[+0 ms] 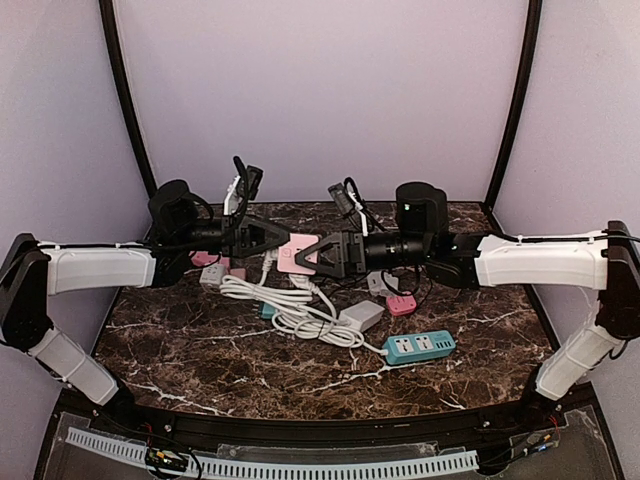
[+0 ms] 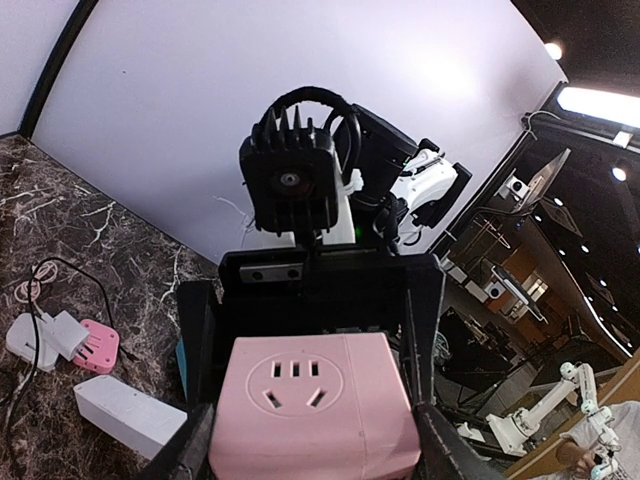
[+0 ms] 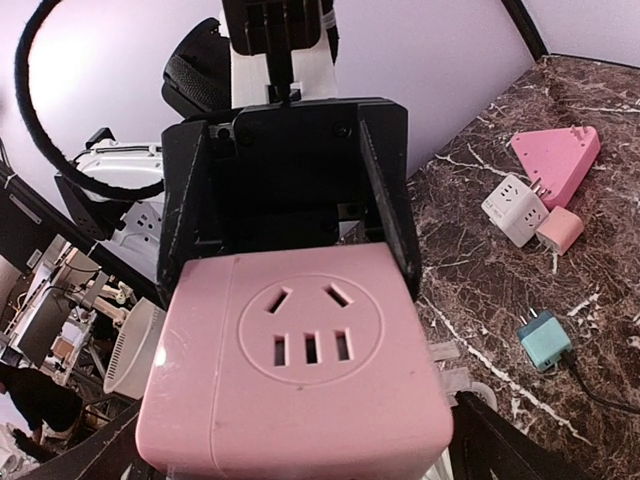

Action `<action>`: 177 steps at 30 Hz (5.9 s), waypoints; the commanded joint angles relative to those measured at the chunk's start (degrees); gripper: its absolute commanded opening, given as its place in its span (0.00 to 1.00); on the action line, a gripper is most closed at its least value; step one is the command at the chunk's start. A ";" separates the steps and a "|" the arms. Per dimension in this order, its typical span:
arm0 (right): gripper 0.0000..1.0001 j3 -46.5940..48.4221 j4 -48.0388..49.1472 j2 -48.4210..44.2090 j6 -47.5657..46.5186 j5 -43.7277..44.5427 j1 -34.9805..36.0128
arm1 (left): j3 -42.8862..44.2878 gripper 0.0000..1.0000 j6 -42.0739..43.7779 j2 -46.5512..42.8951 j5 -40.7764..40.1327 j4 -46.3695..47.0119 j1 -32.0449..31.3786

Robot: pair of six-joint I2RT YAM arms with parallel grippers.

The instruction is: Pull the plug off the socket

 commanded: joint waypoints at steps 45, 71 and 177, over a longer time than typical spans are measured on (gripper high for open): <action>0.00 -2.27 -2.10 -13.44 -10.53 1.47 -0.32 | 11.96 0.99 41.36 -10.85 -5.95 -56.90 -1.29; 0.67 -11.50 -14.75 -12.80 -15.75 17.36 11.78 | -1.92 0.94 30.59 -19.96 -32.18 -59.91 -2.89; 0.99 13.78 -45.05 17.88 -4.14 54.23 33.05 | -19.05 0.96 0.43 -21.05 -35.11 -41.60 -0.76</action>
